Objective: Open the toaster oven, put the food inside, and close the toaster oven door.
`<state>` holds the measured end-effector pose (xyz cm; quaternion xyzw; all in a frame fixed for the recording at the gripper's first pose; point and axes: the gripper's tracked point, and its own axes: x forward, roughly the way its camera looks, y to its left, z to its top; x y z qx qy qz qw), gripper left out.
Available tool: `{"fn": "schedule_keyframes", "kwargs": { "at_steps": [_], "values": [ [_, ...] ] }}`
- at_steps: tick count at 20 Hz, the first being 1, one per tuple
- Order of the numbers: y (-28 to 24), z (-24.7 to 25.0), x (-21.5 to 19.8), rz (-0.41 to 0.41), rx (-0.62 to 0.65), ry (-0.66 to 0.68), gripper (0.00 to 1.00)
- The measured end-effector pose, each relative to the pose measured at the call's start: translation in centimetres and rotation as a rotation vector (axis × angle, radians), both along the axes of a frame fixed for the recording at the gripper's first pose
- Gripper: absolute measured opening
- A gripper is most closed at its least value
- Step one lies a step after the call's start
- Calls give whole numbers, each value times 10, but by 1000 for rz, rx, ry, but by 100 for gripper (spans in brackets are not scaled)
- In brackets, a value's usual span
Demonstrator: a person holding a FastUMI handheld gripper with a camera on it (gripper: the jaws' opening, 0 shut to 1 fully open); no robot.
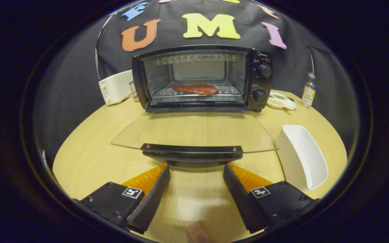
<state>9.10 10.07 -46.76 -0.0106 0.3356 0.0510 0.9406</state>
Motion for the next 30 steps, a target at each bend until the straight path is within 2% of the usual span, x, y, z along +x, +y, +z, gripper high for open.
{"fn": "schedule_keyframes", "kwargs": {
  "at_steps": [6,12,16,19,30],
  "values": [
    [4,3,-2,0,-1,-5,100],
    [10,38,2,4,17,-72,100],
    [-11,55,20,-44,-47,-109,100],
    [-12,67,33,-41,-26,-108,100],
    [-18,111,91,-68,-73,-188,100]
  ]
}}
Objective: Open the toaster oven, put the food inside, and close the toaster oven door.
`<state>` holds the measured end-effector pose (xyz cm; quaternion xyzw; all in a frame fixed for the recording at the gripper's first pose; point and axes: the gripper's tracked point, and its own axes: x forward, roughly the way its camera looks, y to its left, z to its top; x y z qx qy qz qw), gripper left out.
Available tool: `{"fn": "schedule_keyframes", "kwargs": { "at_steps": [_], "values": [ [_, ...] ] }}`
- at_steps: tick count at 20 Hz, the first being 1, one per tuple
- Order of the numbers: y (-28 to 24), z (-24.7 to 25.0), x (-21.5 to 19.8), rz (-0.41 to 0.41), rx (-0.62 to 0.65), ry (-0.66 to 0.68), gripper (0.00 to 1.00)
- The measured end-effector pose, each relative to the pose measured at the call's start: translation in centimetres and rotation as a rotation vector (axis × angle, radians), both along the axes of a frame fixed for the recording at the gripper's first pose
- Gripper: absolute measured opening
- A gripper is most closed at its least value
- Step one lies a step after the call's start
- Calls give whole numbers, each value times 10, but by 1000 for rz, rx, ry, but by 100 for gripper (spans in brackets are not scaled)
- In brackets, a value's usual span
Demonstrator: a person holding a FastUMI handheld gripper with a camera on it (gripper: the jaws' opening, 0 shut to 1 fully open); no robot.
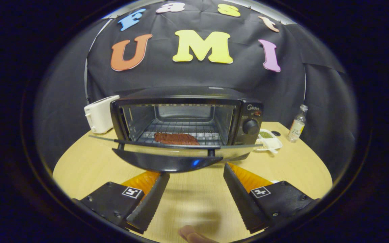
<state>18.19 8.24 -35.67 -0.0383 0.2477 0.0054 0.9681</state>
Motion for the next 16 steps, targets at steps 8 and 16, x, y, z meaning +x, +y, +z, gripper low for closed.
{"fn": "schedule_keyframes", "kwargs": {
  "at_steps": [8,16],
  "values": [
    [-3,56,57,-20,-41,-142,100],
    [-2,59,50,-23,43,-71,100]
  ]
}}
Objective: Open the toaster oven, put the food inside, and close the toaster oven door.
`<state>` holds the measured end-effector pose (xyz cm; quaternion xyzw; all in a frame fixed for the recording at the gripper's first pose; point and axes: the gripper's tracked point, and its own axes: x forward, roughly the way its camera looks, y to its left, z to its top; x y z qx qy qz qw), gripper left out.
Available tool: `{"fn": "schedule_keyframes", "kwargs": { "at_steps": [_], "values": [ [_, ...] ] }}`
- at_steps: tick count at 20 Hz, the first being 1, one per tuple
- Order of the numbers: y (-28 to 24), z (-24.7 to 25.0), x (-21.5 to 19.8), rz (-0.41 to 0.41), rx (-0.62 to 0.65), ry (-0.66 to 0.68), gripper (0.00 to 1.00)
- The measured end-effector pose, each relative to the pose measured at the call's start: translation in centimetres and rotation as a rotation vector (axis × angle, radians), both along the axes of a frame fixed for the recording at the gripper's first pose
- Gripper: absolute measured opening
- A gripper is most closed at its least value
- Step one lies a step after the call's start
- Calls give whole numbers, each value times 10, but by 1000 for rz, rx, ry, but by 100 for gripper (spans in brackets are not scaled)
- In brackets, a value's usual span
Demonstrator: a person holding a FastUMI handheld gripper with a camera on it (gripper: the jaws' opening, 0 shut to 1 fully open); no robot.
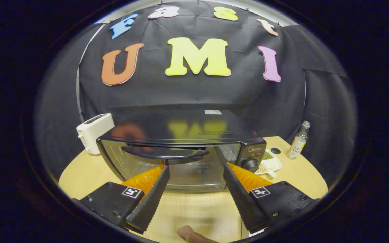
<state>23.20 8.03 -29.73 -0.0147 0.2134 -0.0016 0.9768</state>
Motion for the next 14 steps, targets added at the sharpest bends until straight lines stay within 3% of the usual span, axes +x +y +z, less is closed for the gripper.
{"fn": "schedule_keyframes", "kwargs": {
  "at_steps": [4,9,14],
  "values": [
    [3,45,-30,34,19,-83,100],
    [14,127,-100,104,-19,-228,100],
    [-10,217,-177,62,-98,-391,100]
  ]
}}
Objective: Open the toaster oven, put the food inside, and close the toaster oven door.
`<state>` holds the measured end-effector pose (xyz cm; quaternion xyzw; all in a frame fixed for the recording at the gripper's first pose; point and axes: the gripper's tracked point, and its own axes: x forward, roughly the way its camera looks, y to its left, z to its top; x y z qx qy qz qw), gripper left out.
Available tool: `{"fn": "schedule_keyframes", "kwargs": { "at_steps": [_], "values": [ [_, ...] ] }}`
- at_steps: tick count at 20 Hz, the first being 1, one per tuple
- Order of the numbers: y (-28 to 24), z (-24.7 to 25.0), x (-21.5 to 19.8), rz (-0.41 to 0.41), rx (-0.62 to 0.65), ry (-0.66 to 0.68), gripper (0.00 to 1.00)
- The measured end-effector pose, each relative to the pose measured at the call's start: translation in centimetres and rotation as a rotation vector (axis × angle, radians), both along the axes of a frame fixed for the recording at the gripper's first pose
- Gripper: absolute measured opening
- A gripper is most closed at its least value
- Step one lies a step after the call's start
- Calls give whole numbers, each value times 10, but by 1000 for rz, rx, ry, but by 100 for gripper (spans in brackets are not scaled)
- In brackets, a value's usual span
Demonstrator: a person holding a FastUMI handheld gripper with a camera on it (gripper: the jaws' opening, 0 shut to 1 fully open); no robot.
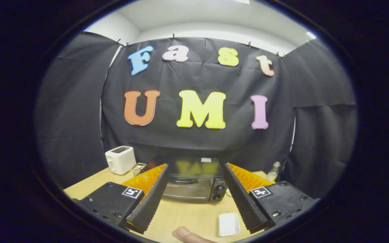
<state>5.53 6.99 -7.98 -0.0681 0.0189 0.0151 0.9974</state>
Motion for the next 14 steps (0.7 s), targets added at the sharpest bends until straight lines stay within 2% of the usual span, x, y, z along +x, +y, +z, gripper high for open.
{"fn": "schedule_keyframes", "kwargs": {
  "at_steps": [4,6,11,14],
  "values": [
    [-29,67,-59,-60,-8,-136,100],
    [-44,82,-84,-85,4,-150,100],
    [-69,110,-142,-65,65,-183,100],
    [-80,107,-164,-65,68,-190,100]
  ]
}}
